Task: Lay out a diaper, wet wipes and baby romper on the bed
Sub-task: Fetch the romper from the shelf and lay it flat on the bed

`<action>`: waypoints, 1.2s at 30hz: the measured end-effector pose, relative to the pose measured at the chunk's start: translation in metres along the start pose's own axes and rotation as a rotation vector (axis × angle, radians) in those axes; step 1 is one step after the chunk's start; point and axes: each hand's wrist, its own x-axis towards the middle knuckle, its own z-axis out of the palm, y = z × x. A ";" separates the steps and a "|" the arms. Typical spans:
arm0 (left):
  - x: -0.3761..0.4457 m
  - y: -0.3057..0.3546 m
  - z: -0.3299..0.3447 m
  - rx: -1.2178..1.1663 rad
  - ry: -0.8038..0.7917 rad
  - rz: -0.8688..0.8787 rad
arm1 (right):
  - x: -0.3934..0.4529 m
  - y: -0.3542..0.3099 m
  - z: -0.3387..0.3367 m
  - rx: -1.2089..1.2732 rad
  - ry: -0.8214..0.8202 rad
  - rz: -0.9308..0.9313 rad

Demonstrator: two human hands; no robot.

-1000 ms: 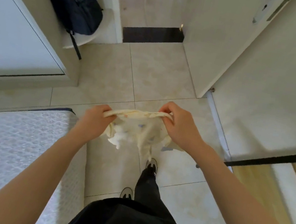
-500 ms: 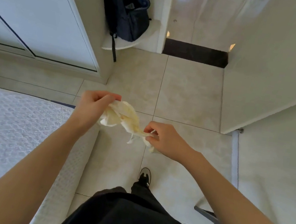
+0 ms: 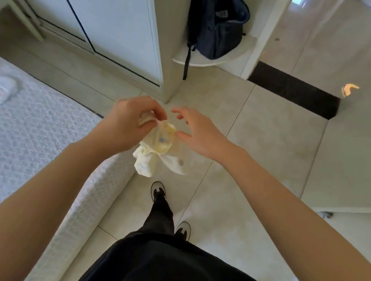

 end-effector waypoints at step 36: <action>0.170 -0.246 -0.133 0.094 0.624 -0.922 | 0.442 -0.068 -0.096 -0.019 -0.929 -0.151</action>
